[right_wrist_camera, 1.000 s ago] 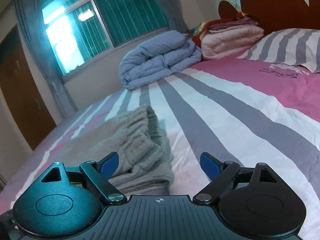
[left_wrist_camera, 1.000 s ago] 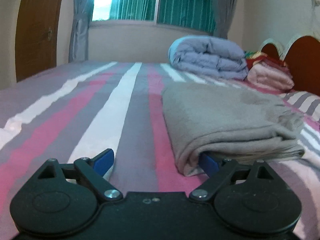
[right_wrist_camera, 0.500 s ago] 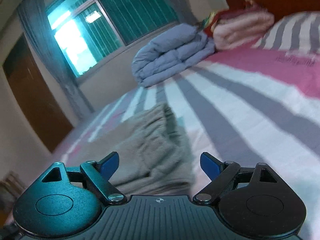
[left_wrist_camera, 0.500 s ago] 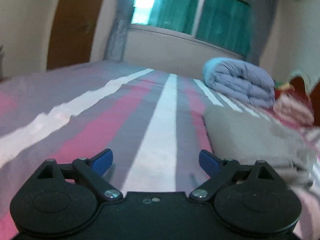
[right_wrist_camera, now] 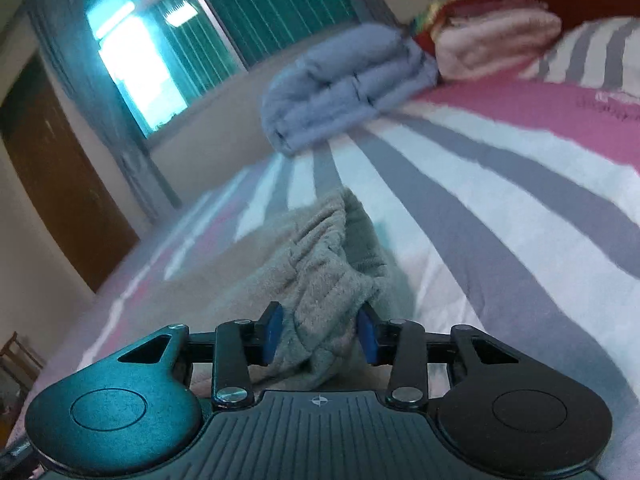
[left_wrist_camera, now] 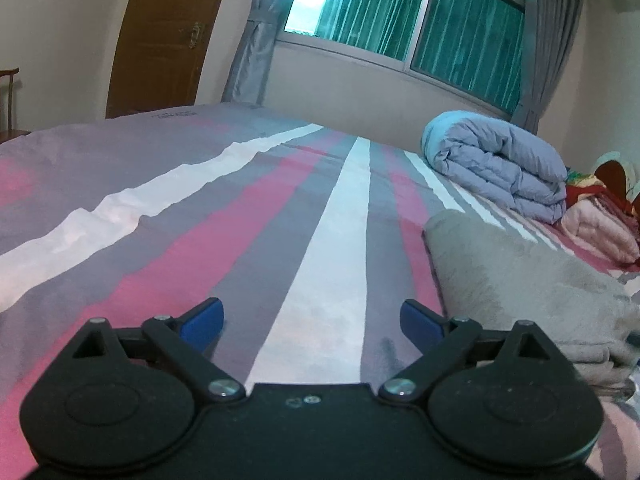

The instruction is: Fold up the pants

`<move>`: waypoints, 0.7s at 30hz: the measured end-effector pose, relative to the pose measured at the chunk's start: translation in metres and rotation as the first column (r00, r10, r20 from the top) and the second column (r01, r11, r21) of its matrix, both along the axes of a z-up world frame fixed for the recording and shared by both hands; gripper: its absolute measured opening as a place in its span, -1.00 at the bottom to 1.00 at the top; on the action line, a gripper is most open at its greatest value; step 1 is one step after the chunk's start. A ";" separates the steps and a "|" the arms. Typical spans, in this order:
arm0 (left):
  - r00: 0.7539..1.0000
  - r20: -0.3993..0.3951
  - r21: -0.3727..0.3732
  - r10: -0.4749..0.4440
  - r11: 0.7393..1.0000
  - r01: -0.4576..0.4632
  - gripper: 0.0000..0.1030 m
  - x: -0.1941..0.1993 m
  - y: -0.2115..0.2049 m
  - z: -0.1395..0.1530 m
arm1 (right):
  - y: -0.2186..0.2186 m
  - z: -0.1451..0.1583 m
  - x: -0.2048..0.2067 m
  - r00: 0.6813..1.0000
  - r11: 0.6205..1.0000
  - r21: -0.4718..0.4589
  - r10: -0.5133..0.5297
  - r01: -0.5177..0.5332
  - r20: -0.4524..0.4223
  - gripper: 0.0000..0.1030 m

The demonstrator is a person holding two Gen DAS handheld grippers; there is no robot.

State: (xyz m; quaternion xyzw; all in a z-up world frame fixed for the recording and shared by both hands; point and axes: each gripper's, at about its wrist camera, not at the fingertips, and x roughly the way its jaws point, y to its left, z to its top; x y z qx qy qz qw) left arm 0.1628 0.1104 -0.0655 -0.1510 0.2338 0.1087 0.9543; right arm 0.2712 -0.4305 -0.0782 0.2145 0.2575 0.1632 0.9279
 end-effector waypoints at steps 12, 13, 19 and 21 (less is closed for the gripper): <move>1.000 -0.018 0.029 -0.017 0.999 0.018 0.76 0.005 -0.006 0.000 | -0.044 -0.001 -0.010 1.000 1.000 0.018 0.000 0.000 0.008 0.50; 1.000 -0.005 0.016 -0.023 1.000 0.023 0.76 0.003 -0.006 0.002 | -0.049 -0.001 -0.008 1.000 1.000 0.029 0.008 -0.008 0.010 0.50; 0.971 0.071 -0.096 -0.228 0.967 0.234 0.71 0.034 -0.001 0.018 | -0.051 0.007 0.012 0.992 0.989 0.080 0.126 -0.128 0.024 0.50; 0.950 0.066 -0.139 -0.304 0.940 0.310 0.67 0.057 0.002 0.022 | -0.052 0.007 0.027 0.986 0.981 0.111 0.163 -0.160 -0.018 0.49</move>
